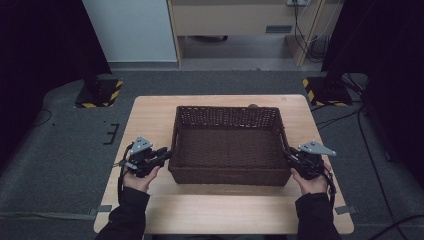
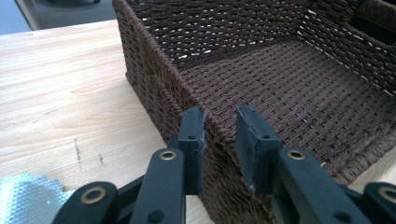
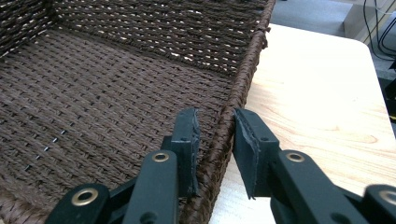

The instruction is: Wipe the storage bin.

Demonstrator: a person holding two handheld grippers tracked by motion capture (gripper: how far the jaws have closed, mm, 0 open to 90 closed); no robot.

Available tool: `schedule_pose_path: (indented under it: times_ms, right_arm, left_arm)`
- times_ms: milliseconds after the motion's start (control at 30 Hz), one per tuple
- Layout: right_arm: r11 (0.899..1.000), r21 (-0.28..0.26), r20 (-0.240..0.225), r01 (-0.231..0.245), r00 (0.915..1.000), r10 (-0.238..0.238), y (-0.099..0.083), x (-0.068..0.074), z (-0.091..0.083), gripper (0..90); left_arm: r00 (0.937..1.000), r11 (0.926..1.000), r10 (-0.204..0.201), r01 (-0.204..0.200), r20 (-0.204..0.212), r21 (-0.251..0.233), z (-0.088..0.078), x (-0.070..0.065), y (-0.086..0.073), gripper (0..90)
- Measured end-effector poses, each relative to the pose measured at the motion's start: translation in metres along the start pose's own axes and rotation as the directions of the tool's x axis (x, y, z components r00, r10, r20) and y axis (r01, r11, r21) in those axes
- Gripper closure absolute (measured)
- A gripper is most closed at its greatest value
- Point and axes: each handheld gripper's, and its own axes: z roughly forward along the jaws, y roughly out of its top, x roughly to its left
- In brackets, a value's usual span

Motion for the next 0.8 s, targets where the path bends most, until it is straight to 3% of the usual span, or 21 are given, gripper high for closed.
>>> schedule_pose_path:
  times_ms: [133, 200, 333, 800]
  right_arm:
    - [1.000, -0.003, -0.008, -0.003, 1.0000, 0.002, 0.002, 0.000, 0.004, 70.5]
    - [1.000, -0.005, -0.008, 0.000, 1.0000, 0.000, 0.003, 0.002, 0.006, 70.3]
    - [1.000, -0.006, -0.006, 0.000, 1.0000, 0.000, 0.003, 0.003, 0.006, 70.1]
    - [1.000, 0.001, -0.029, 0.016, 0.9994, -0.016, 0.001, 0.011, 0.003, 69.0]
  left_arm:
    - [0.9997, 0.9996, 0.021, -0.022, 0.009, 0.020, 0.000, -0.004, -0.001, 72.1]
    - [0.9991, 0.9985, 0.041, -0.041, -0.010, 0.037, 0.003, -0.007, -0.002, 72.2]
    - [0.9997, 0.9991, 0.023, -0.023, -0.001, 0.034, 0.004, -0.005, -0.003, 71.8]
    - [0.9991, 0.9987, 0.031, -0.030, -0.030, 0.041, 0.000, 0.000, -0.004, 72.8]
